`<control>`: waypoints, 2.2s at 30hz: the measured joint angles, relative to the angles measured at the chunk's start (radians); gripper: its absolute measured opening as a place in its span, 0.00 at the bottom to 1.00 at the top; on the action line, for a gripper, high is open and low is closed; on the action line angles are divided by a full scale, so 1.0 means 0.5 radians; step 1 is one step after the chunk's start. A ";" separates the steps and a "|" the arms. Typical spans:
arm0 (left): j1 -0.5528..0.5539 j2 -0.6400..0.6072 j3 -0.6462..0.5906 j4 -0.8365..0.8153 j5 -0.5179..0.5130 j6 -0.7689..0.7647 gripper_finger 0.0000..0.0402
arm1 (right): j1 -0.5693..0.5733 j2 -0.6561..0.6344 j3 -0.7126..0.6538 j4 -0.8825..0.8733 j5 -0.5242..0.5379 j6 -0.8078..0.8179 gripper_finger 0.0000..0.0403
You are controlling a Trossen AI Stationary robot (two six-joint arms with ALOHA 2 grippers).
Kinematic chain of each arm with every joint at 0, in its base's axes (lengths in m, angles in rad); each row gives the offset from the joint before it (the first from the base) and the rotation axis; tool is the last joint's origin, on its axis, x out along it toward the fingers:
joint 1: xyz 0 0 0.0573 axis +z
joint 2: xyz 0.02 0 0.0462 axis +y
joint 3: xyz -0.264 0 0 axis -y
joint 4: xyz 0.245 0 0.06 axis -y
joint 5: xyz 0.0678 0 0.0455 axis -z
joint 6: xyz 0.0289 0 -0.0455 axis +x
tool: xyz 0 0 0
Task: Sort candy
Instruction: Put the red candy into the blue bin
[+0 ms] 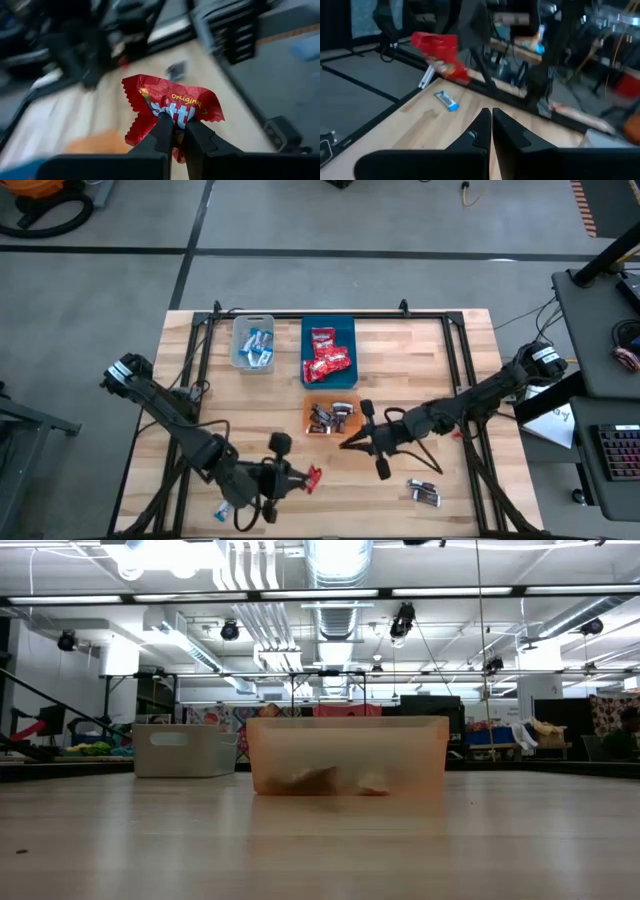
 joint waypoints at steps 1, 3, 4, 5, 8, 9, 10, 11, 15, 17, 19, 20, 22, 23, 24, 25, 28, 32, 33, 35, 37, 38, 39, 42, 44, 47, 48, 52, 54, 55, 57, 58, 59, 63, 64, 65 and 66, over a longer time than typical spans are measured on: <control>0.018 -0.007 -0.064 0.151 0.083 0.090 0.01 | 0.017 0.000 0.000 0.027 -0.001 -0.056 0.02; 0.059 -0.014 -0.186 0.385 0.150 0.152 0.01 | 0.052 0.000 0.001 0.074 -0.013 -0.155 0.03; 0.080 -0.015 -0.242 0.480 0.146 0.152 0.01 | 0.064 0.000 0.011 0.081 -0.017 -0.187 0.03; 0.101 -0.016 -0.293 0.564 0.135 0.143 0.01 | 0.071 0.000 0.024 0.085 -0.023 -0.210 0.04; 0.157 -0.019 -0.426 0.806 0.131 0.097 0.01 | 0.068 0.000 0.048 0.081 -0.077 -0.196 0.09; 0.167 -0.020 -0.466 0.871 0.126 0.091 0.01 | 0.066 0.000 0.055 0.079 -0.098 -0.180 0.12; 0.176 -0.021 -0.505 0.934 0.125 0.087 0.01 | 0.065 0.000 0.065 0.079 -0.106 -0.169 0.15; 0.185 -0.021 -0.535 0.989 0.126 0.086 0.01 | 0.066 0.000 0.075 0.083 -0.109 -0.165 0.18; 0.226 -0.022 -0.628 1.192 0.127 0.085 0.01 | 0.062 0.000 0.091 0.064 -0.108 -0.090 0.32; 0.247 -0.022 -0.665 1.257 0.126 0.086 0.01 | 0.046 0.001 0.101 0.067 -0.106 -0.017 0.40; 0.275 -0.022 -0.678 1.305 0.127 0.085 0.02 | 0.023 0.000 0.101 0.067 -0.106 0.044 0.47; 0.289 -0.022 -0.678 1.334 0.127 0.085 0.02 | 0.010 0.000 0.101 0.059 -0.107 0.067 0.49; 0.317 -0.022 -0.678 1.370 0.127 0.086 0.02 | -0.014 0.001 0.101 0.042 -0.115 0.110 0.53; 0.330 -0.015 -0.678 1.402 0.127 0.097 0.02 | -0.026 0.005 0.101 0.047 -0.121 0.127 0.55; 0.341 -0.007 -0.678 1.440 0.135 0.116 0.02 | -0.038 0.014 0.101 0.059 -0.122 0.142 0.56; 0.355 0.005 -0.678 1.488 0.157 0.140 0.02 | -0.047 0.023 0.101 0.066 -0.123 0.148 0.57; 0.386 0.056 -0.678 1.623 0.285 0.228 0.02 | -0.080 0.063 0.101 0.066 -0.123 0.168 0.58; 0.421 0.104 -0.678 1.705 0.334 0.292 0.02 | -0.118 0.104 0.101 0.105 -0.282 0.200 0.58; 0.434 0.109 -0.678 1.713 0.337 0.292 0.02 | -0.126 0.115 0.101 0.127 -0.331 0.204 0.57; 0.457 0.119 -0.678 1.720 0.337 0.278 0.02 | -0.134 0.125 0.101 0.133 -0.391 0.200 0.53; 0.469 0.123 -0.678 1.718 0.331 0.265 0.02 | -0.133 0.127 0.101 0.134 -0.395 0.189 0.47; 0.470 0.123 -0.678 1.718 0.331 0.265 0.02 | -0.132 0.127 0.101 0.133 -0.396 0.184 0.43; 0.470 0.123 -0.678 1.719 0.332 0.264 0.02 | -0.131 0.127 0.101 0.132 -0.397 0.164 0.38; 0.468 0.123 -0.678 1.711 0.323 0.259 0.02 | -0.131 0.127 0.101 0.126 -0.430 0.099 0.21; 0.468 0.123 -0.678 1.707 0.331 0.251 0.02 | -0.130 0.127 0.101 0.122 -0.428 0.058 0.09; 0.469 0.123 -0.678 1.703 0.328 0.208 0.04 | -0.131 0.127 0.101 0.113 -0.431 0.028 0.08; 0.469 0.123 -0.678 1.700 0.327 0.200 0.05 | -0.131 0.127 0.101 0.112 -0.430 0.029 0.08; 0.469 0.114 -0.678 1.646 0.313 0.197 0.10 | -0.143 0.126 0.101 0.074 -0.422 0.029 0.08; 0.470 0.085 -0.678 1.573 0.279 0.186 0.14 | -0.161 0.120 0.101 0.044 -0.421 0.036 0.08; 0.470 0.059 -0.678 1.513 0.252 0.174 0.16 | -0.176 0.110 0.101 0.021 -0.421 0.050 0.08; 0.470 0.002 -0.678 1.392 0.195 0.125 0.21 | -0.219 0.096 0.101 -0.024 -0.417 0.101 0.08; 0.471 -0.026 -0.678 1.327 0.174 0.097 0.23 | -0.243 0.089 0.101 -0.057 -0.402 0.121 0.08; 0.473 -0.055 -0.678 1.260 0.162 0.061 0.25 | -0.266 0.084 0.101 -0.103 -0.375 0.144 0.08; 0.486 -0.186 -0.677 1.024 0.161 -0.109 0.33 | -0.379 0.079 0.100 -0.333 -0.144 0.143 0.08; 0.490 -0.220 -0.677 0.948 0.149 -0.153 0.35 | -0.417 0.079 0.100 -0.379 -0.076 0.137 0.08; 0.497 -0.252 -0.677 0.867 0.136 -0.200 0.36 | -0.462 0.079 0.100 -0.419 -0.009 0.133 0.08; 0.501 -0.287 -0.677 0.787 0.131 -0.234 0.37 | -0.513 0.079 0.100 -0.457 0.048 0.133 0.08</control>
